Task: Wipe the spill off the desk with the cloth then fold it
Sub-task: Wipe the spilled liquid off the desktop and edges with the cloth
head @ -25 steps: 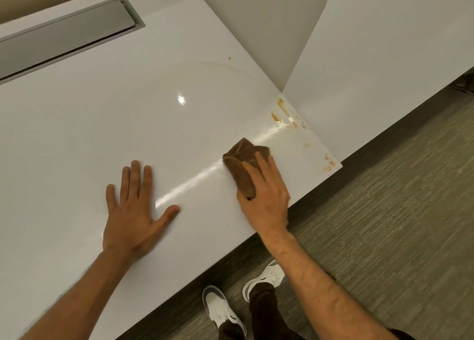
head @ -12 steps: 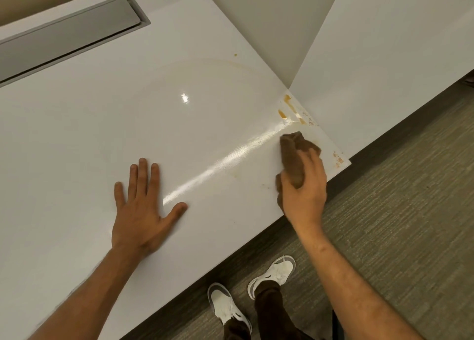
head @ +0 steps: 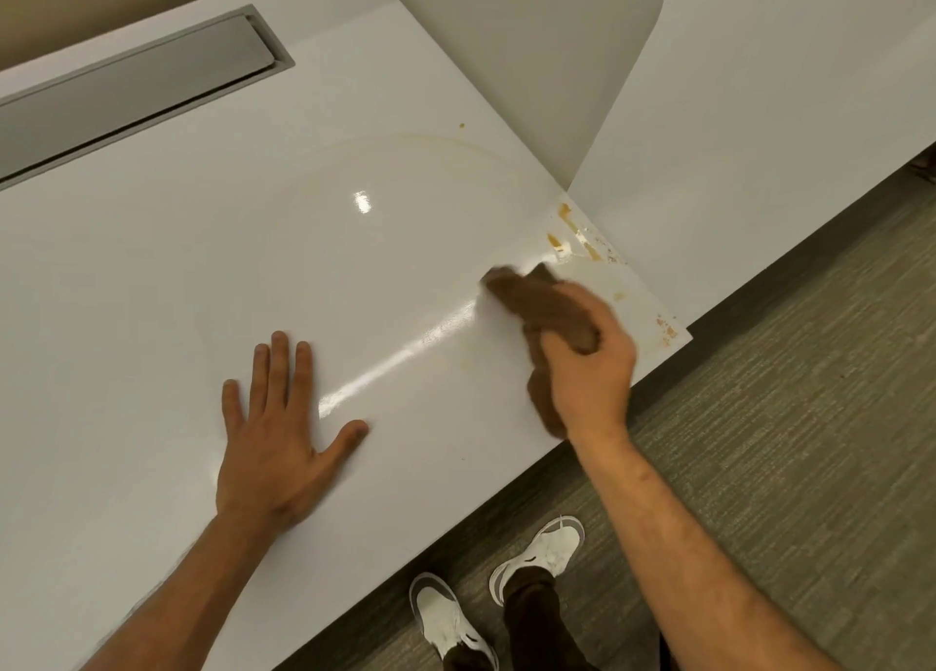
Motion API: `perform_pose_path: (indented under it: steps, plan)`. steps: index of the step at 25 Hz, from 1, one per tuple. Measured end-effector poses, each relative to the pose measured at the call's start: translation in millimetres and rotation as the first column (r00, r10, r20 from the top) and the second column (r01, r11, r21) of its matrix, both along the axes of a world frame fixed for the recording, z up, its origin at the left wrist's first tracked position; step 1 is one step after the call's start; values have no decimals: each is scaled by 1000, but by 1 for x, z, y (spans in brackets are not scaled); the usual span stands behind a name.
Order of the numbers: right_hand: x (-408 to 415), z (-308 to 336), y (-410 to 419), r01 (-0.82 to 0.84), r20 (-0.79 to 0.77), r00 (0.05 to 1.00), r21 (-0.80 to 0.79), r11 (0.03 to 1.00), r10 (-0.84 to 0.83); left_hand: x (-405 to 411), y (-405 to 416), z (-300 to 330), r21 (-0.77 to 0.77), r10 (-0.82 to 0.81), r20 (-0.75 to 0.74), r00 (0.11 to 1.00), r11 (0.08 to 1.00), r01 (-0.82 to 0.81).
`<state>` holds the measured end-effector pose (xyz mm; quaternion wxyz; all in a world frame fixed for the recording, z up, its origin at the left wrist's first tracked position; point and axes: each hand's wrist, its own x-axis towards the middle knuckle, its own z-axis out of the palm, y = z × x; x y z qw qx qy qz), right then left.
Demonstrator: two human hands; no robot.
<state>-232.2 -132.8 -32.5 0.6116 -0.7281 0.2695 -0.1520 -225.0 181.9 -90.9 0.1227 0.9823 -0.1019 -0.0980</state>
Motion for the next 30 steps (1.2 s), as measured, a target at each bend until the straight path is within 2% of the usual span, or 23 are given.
perform_pose_path:
  steps: [2, 3, 5, 7, 9, 12, 17, 20, 25, 30]
  plan:
    - [10, 4, -20, 168, 66, 985, -87, 982, -162, -1, 0, 0, 1, -1, -3, 1000, 1000, 1]
    - [14, 1, -27, 197, 61, 980, -161, 967, -189, -1, 1, 0, -1, -2, 0, 1000, 1000, 2]
    - [22, -11, -29, 127, -141, 973, -339, 932, -184, -1, 2, 0, -1, -3, 3, 1000, 1000, 3]
    - [31, -27, -24, 28, -362, 903, -491, 871, -233, -2, 1, 0, -1, -6, 9, 1000, 1000, 6]
    - [46, -31, -18, 47, -381, 884, -504, 863, -270, -1, 1, -1, -1, -2, 10, 1000, 1000, 2]
    - [75, -32, -19, 41, -339, 907, -520, 853, -250, -1, 1, 0, -3, -5, -1, 1000, 1000, 5]
    - [123, -31, -17, -102, -259, 965, -511, 854, -40, 0, 1, -2, -3, 1, 6, 1000, 1000, -1]
    - [144, -31, -13, -221, -231, 965, -473, 853, 123, 0, 2, -2, 0, 0, 4, 1000, 1000, 0]
    - [149, -31, 3, -474, -202, 880, -434, 766, 430, 0, 1, -1, 1, -1, 0, 1000, 1000, 1]
    - [84, -32, 32, -665, -167, 727, -412, 623, 666, 1, 1, 0, -3, -10, -10, 1000, 1000, 10]
